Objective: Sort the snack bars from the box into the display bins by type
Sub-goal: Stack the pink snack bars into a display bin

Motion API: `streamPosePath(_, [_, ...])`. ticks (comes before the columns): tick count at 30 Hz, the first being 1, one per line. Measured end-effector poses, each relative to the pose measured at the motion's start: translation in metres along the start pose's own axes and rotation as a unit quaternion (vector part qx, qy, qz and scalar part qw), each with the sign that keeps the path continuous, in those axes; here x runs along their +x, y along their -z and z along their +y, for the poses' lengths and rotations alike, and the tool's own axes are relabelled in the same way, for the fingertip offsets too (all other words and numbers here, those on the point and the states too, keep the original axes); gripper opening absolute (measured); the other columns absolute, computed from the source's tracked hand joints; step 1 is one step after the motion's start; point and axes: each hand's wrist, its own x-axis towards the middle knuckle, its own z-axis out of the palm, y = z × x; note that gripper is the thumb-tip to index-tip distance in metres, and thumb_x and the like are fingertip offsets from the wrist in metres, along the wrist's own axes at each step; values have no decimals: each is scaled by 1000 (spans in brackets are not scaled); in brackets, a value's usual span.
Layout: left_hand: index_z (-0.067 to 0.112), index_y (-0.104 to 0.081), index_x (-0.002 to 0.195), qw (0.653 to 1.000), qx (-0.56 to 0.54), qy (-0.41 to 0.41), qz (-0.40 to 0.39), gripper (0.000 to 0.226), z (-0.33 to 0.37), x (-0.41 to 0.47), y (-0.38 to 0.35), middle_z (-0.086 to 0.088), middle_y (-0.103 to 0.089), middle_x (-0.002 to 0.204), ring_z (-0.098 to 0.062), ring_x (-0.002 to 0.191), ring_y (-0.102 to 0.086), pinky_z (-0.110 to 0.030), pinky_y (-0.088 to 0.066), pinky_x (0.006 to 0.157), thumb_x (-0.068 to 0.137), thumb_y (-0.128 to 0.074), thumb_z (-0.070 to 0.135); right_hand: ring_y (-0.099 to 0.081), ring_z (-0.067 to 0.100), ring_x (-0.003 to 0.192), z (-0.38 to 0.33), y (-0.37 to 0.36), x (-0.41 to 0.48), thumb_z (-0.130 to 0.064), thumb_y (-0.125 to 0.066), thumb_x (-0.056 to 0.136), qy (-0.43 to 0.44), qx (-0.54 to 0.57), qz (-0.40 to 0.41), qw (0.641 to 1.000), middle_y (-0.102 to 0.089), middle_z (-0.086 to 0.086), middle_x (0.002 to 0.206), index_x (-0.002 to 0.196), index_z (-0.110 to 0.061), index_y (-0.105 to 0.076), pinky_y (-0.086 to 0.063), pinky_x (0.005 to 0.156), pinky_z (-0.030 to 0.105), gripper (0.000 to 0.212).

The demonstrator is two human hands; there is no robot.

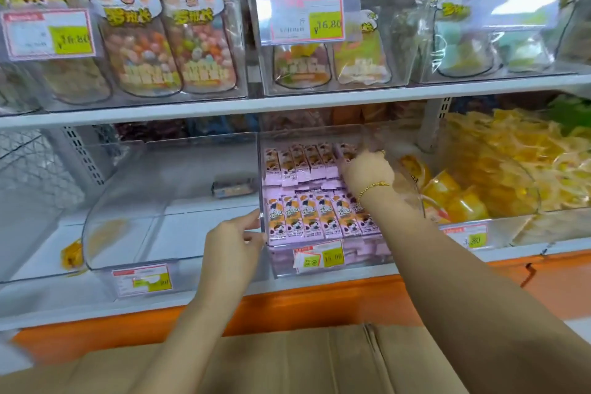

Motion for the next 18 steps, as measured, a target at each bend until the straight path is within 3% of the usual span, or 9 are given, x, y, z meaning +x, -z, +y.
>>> streamPosePath(2, [22,-70,112,1000,1,-5,7,35,-3,2,-2,0,-73,99,4,65,-53,1,-35,53,87,-58,0,-51,38,115,2,-12,4,-46,-43,97,6,45,-25,999,-49,25,126,134,-5,-44,-46,88,40,55])
streamPosePath(4, [24,-67,117,1000,8,-2,7,35,-4,2,-4,1,-71,106,-3,75,-56,-1,-34,56,89,-59,5,-53,37,116,7,-16,7,-33,-55,94,1,150,-57,987,-53,26,126,136,-2,-40,-47,93,40,54])
streamPosePath(6, [26,-66,120,1000,10,0,6,35,-7,2,-5,1,-71,108,-5,81,-57,-6,-35,59,90,-59,9,-64,30,100,17,-12,9,-17,-62,88,11,200,-86,976,-58,23,125,140,-8,-40,-53,79,31,58])
streamPosePath(8, [25,-65,121,1000,6,1,11,34,-9,3,-6,1,-71,109,-5,81,-57,-9,-37,62,90,-60,10,-63,23,86,24,-5,11,-15,-62,88,40,158,-83,983,-60,17,126,140,-14,-44,-47,67,24,56])
streamPosePath(11, [21,-69,116,1000,1,-9,18,32,-7,3,-7,2,-72,102,2,69,-54,1,-35,54,90,-60,5,-60,30,106,15,3,12,-27,-61,92,68,46,-59,995,-61,16,125,134,-11,-53,-47,87,32,46])
streamPosePath(13, [19,-71,110,1000,-13,-10,23,31,-2,2,-6,2,-72,93,6,65,-52,0,-36,53,88,-59,0,-58,33,111,5,5,13,-28,-56,95,66,-15,-70,995,-63,19,120,125,-5,-58,-46,92,36,38])
streamPosePath(16, [17,-73,105,999,-5,-9,41,31,1,1,-7,0,-72,91,-10,68,-58,-14,-33,53,86,-58,-3,-51,34,120,-1,12,3,-20,-51,95,70,-78,-62,993,-56,22,128,123,-2,-54,-37,101,38,34])
streamPosePath(18, [15,-70,110,999,-1,-6,34,32,0,-6,-8,-7,-72,99,-16,79,-61,-14,-32,59,87,-57,-2,-42,36,127,2,22,-17,-19,-51,93,91,-111,-36,989,-46,26,137,131,-2,-44,-31,103,39,43])
